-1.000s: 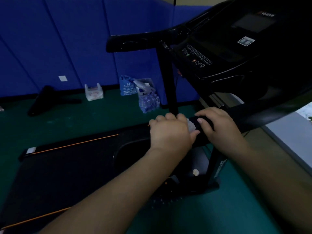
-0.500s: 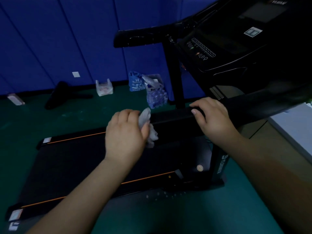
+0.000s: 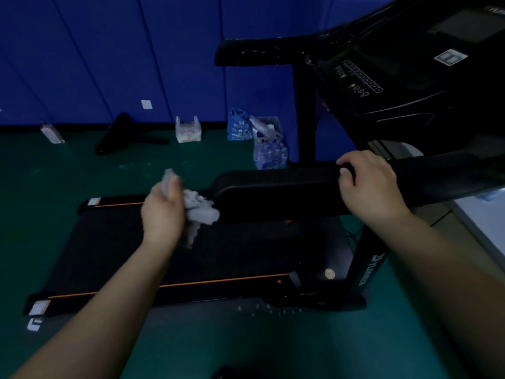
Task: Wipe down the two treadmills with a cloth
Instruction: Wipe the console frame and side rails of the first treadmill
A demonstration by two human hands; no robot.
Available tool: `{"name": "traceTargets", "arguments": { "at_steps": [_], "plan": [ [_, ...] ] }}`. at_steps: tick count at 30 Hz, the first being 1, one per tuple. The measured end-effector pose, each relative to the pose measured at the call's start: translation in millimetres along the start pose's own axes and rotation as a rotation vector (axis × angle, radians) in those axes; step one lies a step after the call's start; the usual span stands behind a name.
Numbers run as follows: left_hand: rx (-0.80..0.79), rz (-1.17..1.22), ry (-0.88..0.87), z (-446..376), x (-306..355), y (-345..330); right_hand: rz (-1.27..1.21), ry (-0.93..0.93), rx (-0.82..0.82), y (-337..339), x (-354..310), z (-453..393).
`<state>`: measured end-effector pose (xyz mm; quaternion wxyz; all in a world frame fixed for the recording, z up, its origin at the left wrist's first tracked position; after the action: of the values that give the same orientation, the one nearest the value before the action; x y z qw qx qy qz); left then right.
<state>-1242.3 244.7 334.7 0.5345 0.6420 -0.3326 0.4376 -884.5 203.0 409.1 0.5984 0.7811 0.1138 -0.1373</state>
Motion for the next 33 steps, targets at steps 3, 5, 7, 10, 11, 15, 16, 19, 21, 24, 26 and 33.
{"name": "traceTargets", "arguments": {
  "at_steps": [3,5,7,10,11,15,16,19,21,24,26,33],
  "plan": [
    [0.044,0.346,0.2,0.2,-29.9,-0.7,-0.016,0.051,-0.059,-8.5,-28.6,-9.9],
    [-0.08,0.481,0.232,-2.1,-28.1,-31.2,-0.013,0.138,-0.125,-24.4,-61.7,-18.6],
    [-0.22,0.382,0.142,3.2,-7.7,-57.9,-0.026,0.175,-0.207,-46.6,-91.6,-27.9],
    [-0.359,0.473,0.14,-10.4,-1.5,-77.7,0.05,0.117,-0.132,-64.2,-109.6,-35.1],
    [-0.436,0.603,0.231,-21.7,-10.4,-84.3,0.097,0.092,-0.057,-62.6,-110.2,-33.9],
    [-0.644,0.794,0.384,-34.9,-22.0,-104.8,0.155,0.019,0.021,-57.4,-108.5,-28.3],
    [-0.597,0.795,0.305,-27.2,-21.2,-102.0,0.147,-0.007,0.016,-57.1,-108.0,-28.3],
    [-0.409,0.687,-0.02,7.4,-21.9,-74.0,0.14,-0.059,0.043,-55.1,-108.4,-27.5],
    [-0.447,0.556,-0.133,3.4,-19.1,-73.4,0.13,-0.087,0.033,-56.7,-107.7,-28.1],
    [-0.678,0.486,0.055,-38.4,-13.5,-100.4,0.119,-0.12,0.064,-56.5,-109.2,-26.4],
    [-0.905,0.464,0.228,-57.5,-12.5,-121.9,0.12,-0.148,0.144,-54.8,-112.1,-18.8],
    [-0.702,0.315,-0.012,-35.9,-19.7,-89.9,-0.187,-0.536,0.415,-56.5,-106.5,31.8]
  ]
}}
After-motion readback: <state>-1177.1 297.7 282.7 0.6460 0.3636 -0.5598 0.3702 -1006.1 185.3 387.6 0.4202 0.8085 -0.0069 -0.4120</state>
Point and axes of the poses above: each hand's wrist, its own z-axis away from the middle knuckle, its own y-axis out of the back of the hand, x = y × z, the point moved 8 cm from there along -z, towards the middle knuckle, and after that the axes turned 10 degrees about -x, right-handed, at the moved point
